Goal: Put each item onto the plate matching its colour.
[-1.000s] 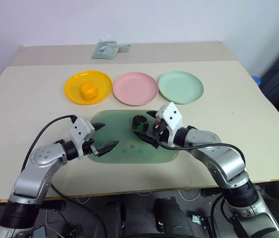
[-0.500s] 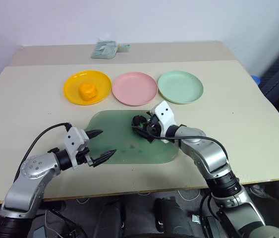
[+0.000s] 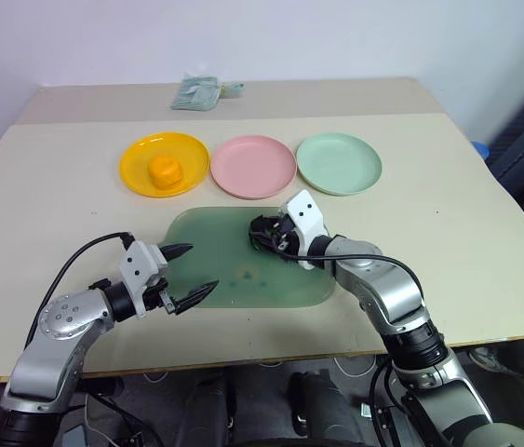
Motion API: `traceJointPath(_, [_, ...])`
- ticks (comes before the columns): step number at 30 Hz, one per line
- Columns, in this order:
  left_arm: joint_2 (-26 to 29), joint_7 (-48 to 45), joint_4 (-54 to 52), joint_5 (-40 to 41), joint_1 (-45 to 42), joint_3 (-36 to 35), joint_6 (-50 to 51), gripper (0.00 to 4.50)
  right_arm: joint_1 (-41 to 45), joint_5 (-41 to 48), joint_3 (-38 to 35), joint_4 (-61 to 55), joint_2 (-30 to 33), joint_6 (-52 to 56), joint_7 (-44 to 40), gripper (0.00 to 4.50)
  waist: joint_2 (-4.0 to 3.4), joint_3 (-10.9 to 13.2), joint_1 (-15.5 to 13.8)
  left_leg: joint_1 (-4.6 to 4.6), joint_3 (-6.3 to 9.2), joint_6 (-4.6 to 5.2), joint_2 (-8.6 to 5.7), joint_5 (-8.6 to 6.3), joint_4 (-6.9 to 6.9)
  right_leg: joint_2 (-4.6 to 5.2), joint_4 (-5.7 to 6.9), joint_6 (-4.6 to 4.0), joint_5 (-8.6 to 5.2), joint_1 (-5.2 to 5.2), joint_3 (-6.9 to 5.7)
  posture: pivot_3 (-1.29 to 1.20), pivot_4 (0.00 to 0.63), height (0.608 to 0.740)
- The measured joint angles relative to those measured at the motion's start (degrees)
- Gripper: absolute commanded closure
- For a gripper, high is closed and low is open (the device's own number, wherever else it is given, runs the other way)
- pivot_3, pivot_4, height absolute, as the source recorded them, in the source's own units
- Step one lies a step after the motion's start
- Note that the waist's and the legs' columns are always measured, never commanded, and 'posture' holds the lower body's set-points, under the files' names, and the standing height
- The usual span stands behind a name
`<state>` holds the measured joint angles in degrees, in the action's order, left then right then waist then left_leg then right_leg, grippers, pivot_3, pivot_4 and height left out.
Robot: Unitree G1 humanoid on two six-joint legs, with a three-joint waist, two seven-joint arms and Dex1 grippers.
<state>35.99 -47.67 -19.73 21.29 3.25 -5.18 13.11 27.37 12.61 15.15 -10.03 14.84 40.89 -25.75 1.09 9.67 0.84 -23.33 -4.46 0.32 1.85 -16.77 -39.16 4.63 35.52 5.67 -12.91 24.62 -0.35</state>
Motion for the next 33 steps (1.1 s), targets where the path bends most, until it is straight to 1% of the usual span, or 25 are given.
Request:
traceJointPath(4, [-0.3, 0.4, 0.0, -0.1, 0.0, 0.0, 0.0, 0.0, 1.5, 0.3, -1.6, -0.4, 0.0, 0.9, 0.0, 2.29, -0.02, 0.0, 0.0, -0.01, 0.0, 0.0, 0.0, 0.0, 0.0, 0.0, 0.0, 0.0, 0.0, 0.02, 0.0, 0.0, 0.15, 0.74])
traceJointPath(8, [-0.8, 0.6, 0.0, 0.0, -0.1, 0.0, 0.0, 0.0, 7.6, 2.1, -6.7, -0.6, -0.2, 2.6, 0.7, 2.29, -0.04, 0.0, 0.1, -0.02, 0.01, 0.0, 0.01, 0.0, 0.02, 0.0, 0.01, 0.0, 0.0, 0.04, 0.0, 0.0, 0.15, 0.74])
traceJointPath(11, [-1.5, 0.9, 0.0, 0.0, -0.2, 0.1, 0.0, 0.0, 12.1, 2.3, -10.3, 2.2, -0.1, 2.2, 1.9, 2.29, -0.04, 0.0, 0.0, -0.03, -0.01, 0.0, 0.0, 0.0, 0.02, 0.0, 0.0, 0.01, 0.01, 0.04, 0.0, 0.0, 0.15, 0.74])
traceJointPath(13, [-2.3, 1.4, 0.0, 0.0, -0.7, 0.4, 0.0, 0.0, 14.3, 1.8, -12.7, 6.3, 0.1, 1.1, 3.2, 2.29, -0.04, 0.0, -0.1, -0.03, -0.01, 0.0, -0.01, 0.0, 0.02, 0.01, -0.01, 0.0, 0.0, 0.04, 0.0, 0.0, 0.15, 0.74])
traceJointPath(15, [-2.7, 1.7, 0.0, -0.1, -1.1, 0.7, 0.0, 0.0, 15.2, 0.8, -13.3, 10.1, 0.7, -0.4, 3.9, 2.29, -0.05, 0.0, 0.0, -0.03, -0.02, 0.0, -0.02, 0.0, 0.02, 0.01, -0.01, 0.0, 0.0, 0.04, 0.0, 0.0, 0.15, 0.74])
traceJointPath(19, [-3.7, 2.4, 0.0, -0.3, -1.9, 2.2, 0.1, 0.0, 18.2, -1.8, -13.9, 22.4, 2.5, -5.9, 4.0, 2.29, -0.11, 0.1, 0.3, -0.04, -0.06, 0.0, -0.05, 0.0, 0.04, -0.01, -0.01, 0.02, 0.01, 0.05, 0.0, 0.0, 0.15, 0.74])
traceJointPath(26, [-4.8, 4.2, -2.0, 0.0, -4.5, 4.3, 3.0, 0.0, 25.0, -4.3, -15.3, 41.6, 2.5, -17.2, 5.5, 2.29, -0.15, 0.1, 0.4, -0.04, -0.08, 0.0, -0.06, 0.0, 0.06, -0.04, -0.01, 0.19, 0.11, 0.06, 0.01, 0.0, 0.15, 0.74])
traceJointPath(33, [-5.0, 5.5, -5.5, 0.7, -4.9, 5.4, 6.7, 0.0, 30.5, -5.2, -17.9, 58.4, 2.2, -24.6, 7.9, 2.29, -0.17, 0.1, 0.3, -0.05, -0.07, 0.0, -0.04, 0.0, 0.06, -0.04, -0.02, 0.17, 0.1, 0.06, 0.02, 0.0, 0.15, 0.74])
